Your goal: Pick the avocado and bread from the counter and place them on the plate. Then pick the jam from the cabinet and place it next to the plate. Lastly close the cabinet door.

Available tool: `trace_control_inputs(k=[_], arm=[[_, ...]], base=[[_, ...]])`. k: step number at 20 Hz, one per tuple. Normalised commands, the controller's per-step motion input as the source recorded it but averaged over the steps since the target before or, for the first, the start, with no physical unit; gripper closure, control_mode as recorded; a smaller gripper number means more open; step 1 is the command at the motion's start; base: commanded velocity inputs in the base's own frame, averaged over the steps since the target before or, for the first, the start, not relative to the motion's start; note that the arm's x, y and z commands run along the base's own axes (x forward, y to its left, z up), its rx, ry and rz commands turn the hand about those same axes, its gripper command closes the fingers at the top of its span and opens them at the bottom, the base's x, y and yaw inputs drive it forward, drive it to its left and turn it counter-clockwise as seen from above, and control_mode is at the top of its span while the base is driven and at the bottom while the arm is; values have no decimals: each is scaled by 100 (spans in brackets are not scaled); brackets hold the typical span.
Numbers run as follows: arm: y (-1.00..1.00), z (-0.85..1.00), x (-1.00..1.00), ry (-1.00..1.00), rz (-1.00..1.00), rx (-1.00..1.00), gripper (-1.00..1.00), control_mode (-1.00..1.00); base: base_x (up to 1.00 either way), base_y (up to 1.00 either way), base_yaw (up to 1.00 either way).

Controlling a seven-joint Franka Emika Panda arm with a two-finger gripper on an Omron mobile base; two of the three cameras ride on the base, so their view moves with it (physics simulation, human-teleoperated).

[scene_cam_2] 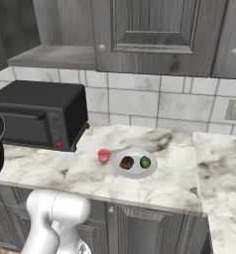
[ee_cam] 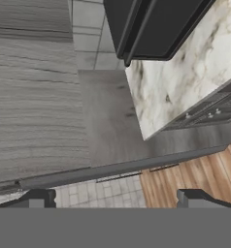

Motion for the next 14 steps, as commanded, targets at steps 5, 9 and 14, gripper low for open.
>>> trace_control_inputs(k=[5,9,14], arm=[[26,-1,-18,0,1,1,-100,-100],[24,-3,-17,0,0,2,-100,-100],[24,-5,-15,0,0,2,-100,-100]], base=[[0,0,0],[0,0,0],[0,0,0]])
